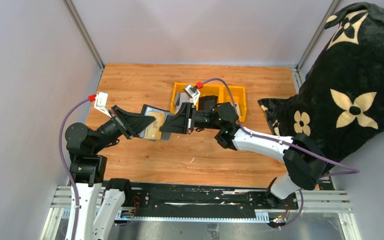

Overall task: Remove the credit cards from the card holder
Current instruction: Remove the credit card from the card holder.

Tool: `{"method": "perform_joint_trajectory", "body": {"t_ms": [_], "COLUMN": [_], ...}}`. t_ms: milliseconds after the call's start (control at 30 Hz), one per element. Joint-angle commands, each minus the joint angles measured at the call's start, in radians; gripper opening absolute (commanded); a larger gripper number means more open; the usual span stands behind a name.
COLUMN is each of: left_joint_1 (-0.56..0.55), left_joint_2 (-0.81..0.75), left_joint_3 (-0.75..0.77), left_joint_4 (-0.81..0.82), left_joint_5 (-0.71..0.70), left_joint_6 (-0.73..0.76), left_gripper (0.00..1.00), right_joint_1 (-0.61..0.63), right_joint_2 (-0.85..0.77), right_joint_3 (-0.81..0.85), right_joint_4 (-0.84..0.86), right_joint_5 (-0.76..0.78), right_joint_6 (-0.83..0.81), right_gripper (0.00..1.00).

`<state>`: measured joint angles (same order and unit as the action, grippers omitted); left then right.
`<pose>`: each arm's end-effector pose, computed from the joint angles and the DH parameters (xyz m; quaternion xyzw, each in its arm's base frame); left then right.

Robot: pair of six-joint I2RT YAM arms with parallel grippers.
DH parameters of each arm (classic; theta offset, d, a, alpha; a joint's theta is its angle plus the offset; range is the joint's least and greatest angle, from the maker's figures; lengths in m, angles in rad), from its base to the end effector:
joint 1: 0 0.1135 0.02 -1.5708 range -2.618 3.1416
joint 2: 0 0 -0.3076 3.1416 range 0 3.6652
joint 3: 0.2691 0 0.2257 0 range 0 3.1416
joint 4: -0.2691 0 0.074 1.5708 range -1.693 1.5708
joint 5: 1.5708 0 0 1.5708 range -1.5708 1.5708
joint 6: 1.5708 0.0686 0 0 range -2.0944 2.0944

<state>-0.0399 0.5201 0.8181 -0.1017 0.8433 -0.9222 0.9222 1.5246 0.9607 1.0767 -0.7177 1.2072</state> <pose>0.0587 -0.0536 0.4109 0.0389 0.6585 -0.5565 0.5051 0.1642 0.2913 0.4169 -0.2330 0.5108 0.7929 0.2368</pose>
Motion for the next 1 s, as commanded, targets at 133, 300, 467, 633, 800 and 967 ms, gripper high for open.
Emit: {"method": "perform_joint_trajectory", "body": {"t_ms": [133,300,467,633,800,967], "left_joint_1": [-0.002,-0.002,-0.002,-0.002,-0.002,-0.002], "left_joint_2": [-0.008,0.005,0.01,0.011,0.014,0.017], "left_joint_3": [-0.005,-0.019,-0.022,-0.021,-0.02,-0.015], "left_joint_4": [0.065,0.135,0.138,0.147,0.164,0.165], "left_joint_5": [0.084,0.136,0.15,0.131,0.118,0.118], "left_joint_6": [-0.056,-0.123,-0.125,-0.128,-0.142,-0.143], "left_gripper": [0.28,0.38,0.35,0.3,0.26,0.23], "right_joint_1": [0.003,-0.007,-0.022,-0.026,-0.026,-0.026], "right_joint_2": [-0.012,-0.048,-0.102,-0.145,-0.156,-0.168], "right_joint_3": [0.026,-0.013,-0.064,-0.107,-0.136,-0.166], "right_joint_4": [0.056,0.011,-0.029,-0.037,-0.026,-0.025], "right_joint_5": [-0.003,0.007,0.041,0.078,0.094,0.114], "right_joint_6": [0.012,-0.023,-0.062,-0.077,-0.072,-0.073], "right_gripper": [0.0,0.0,0.0,0.0,0.0,0.0]}}
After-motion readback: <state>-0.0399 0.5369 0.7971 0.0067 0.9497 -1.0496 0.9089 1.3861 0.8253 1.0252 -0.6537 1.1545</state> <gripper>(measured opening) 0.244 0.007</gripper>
